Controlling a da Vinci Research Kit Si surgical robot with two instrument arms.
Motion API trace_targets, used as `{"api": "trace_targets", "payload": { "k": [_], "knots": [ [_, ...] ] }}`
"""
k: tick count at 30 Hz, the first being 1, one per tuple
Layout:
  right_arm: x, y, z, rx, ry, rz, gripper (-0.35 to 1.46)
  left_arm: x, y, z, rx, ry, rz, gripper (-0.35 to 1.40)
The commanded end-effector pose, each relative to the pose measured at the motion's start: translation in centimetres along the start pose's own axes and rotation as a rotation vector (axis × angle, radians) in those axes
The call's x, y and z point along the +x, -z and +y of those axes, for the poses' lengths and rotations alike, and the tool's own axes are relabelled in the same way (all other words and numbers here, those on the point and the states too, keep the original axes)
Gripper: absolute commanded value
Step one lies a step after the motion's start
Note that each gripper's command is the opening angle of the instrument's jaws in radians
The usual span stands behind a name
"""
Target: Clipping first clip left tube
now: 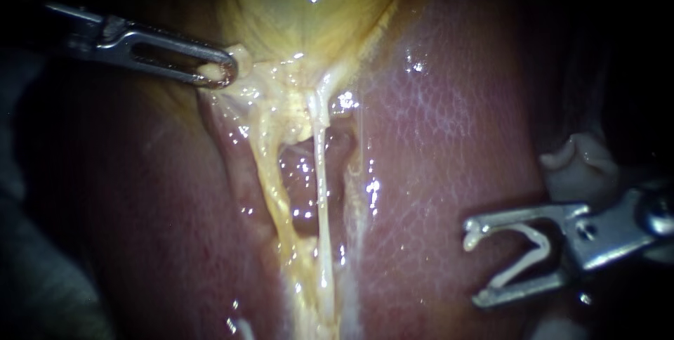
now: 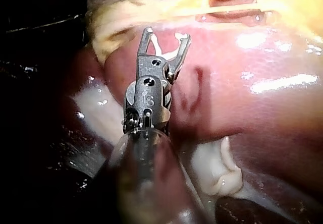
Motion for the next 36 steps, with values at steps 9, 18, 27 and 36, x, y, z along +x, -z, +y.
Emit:
{"api": "trace_targets", "payload": {
  "k": [9, 18, 27, 36],
  "knots": [
    [0.22, -0.50, 0.30, 0.010, -0.081, 0.031, 0.50, 0.00, 0.00, 0.00, 0.000, 0.000, 0.000, -0.35],
    [0.23, -0.85, 0.56, 0.005, -0.175, 0.073, 0.50, 0.00, 0.00, -0.01, 0.000, 0.000, 0.000, -0.35],
    [-0.01, -1.16, 0.70, 0.018, -0.231, 0.072, 0.49, 0.00, 0.00, -0.01, 0.000, 0.000, 0.000, -0.35],
    [-0.34, -1.41, 0.81, 0.050, -0.298, 0.079, 0.49, 0.00, 0.00, 0.00, 0.000, 0.000, 0.000, -0.35]
  ]
}}
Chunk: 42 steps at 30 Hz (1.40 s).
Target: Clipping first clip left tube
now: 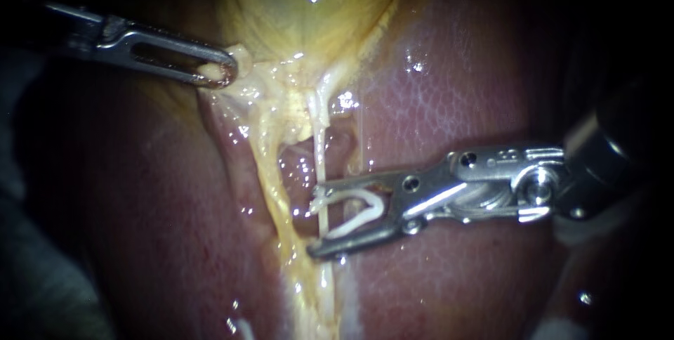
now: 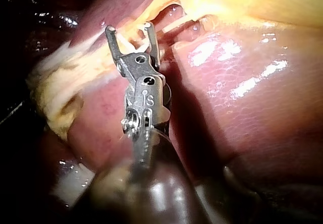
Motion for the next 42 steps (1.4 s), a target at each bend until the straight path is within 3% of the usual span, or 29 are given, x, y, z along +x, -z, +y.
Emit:
{"api": "trace_targets", "payload": {
  "k": [1, 19, 42],
  "knots": [
    [-0.03, -0.02, 0.02, -0.002, -0.004, -0.002, 0.49, 0.00, 0.00, 0.00, 0.000, 0.000, 0.000, -0.35],
    [-0.34, -0.15, 0.35, -0.016, -0.104, -0.001, 0.49, 0.00, -0.01, 0.00, 0.000, 0.000, 0.000, -0.35],
    [-0.26, -0.57, 0.41, -0.027, -0.137, 0.012, 0.49, 0.01, -0.01, 0.00, 0.001, 0.000, 0.001, -0.35]
  ]
}}
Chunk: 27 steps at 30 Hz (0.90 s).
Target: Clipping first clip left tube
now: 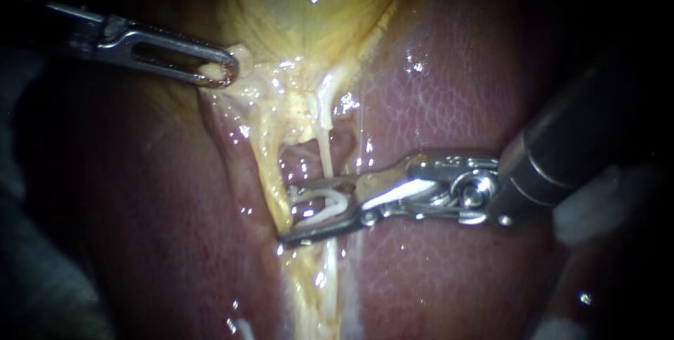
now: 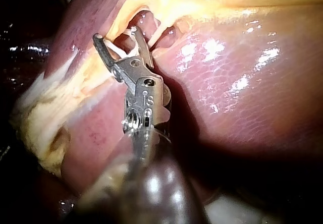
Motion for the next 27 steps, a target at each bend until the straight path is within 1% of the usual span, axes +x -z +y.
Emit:
{"api": "trace_targets", "payload": {
  "k": [1, 4, 9, 11, 18, 23, 27],
  "knots": [
    [0.01, -0.02, -0.01, 0.009, 0.001, 0.003, 0.49, 0.00, 0.00, 0.00, 0.000, 0.000, 0.000, -0.35],
    [0.03, -0.07, -0.03, 0.020, -0.002, 0.010, 0.49, 0.00, 0.00, 0.00, 0.000, 0.000, 0.000, -0.35],
    [0.07, -0.16, -0.09, 0.067, -0.011, 0.038, 0.49, 0.00, 0.00, 0.00, 0.000, 0.000, 0.000, -0.35],
    [0.09, -0.20, -0.12, 0.084, -0.012, 0.041, 0.49, 0.00, 0.00, 0.00, 0.000, 0.000, 0.000, -0.35],
    [0.14, -0.22, -0.21, 0.155, -0.020, 0.077, 0.49, 0.00, 0.00, 0.00, 0.000, 0.000, 0.000, -0.35],
    [0.17, -0.23, -0.33, 0.185, -0.019, 0.108, 0.49, 0.00, 0.00, 0.00, 0.000, 0.000, 0.000, -0.35],
    [0.19, -0.25, -0.46, 0.217, -0.014, 0.128, 0.49, 0.00, 0.00, 0.00, 0.000, 0.000, 0.000, -0.35]
  ]
}}
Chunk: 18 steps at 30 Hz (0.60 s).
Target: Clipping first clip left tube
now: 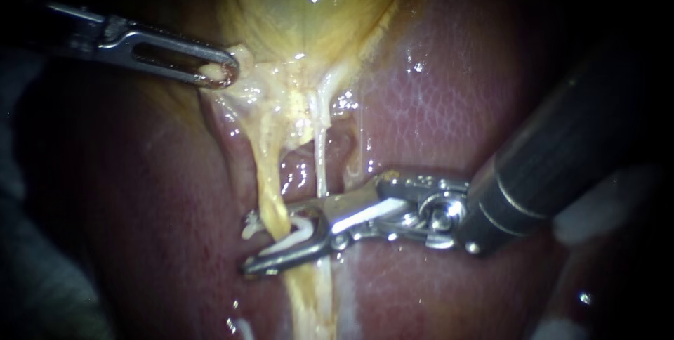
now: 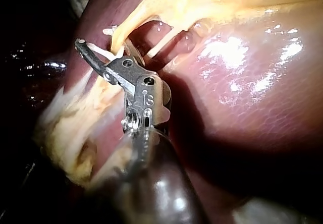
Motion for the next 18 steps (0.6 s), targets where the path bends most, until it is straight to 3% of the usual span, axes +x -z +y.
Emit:
{"api": "trace_targets", "payload": {
  "k": [1, 10, 18],
  "knots": [
    [0.01, -0.01, -0.03, 0.013, 0.003, 0.003, 0.49, 0.00, 0.00, 0.00, 0.000, 0.000, 0.000, -0.35],
    [0.09, -0.06, -0.26, 0.108, 0.007, 0.019, 0.47, 0.00, 0.01, 0.00, -0.001, 0.000, 0.000, -0.35],
    [0.10, -0.05, -0.23, 0.121, -0.020, 0.010, 0.42, 0.00, 0.01, 0.00, -0.001, 0.000, 0.000, -0.35]
  ]
}}
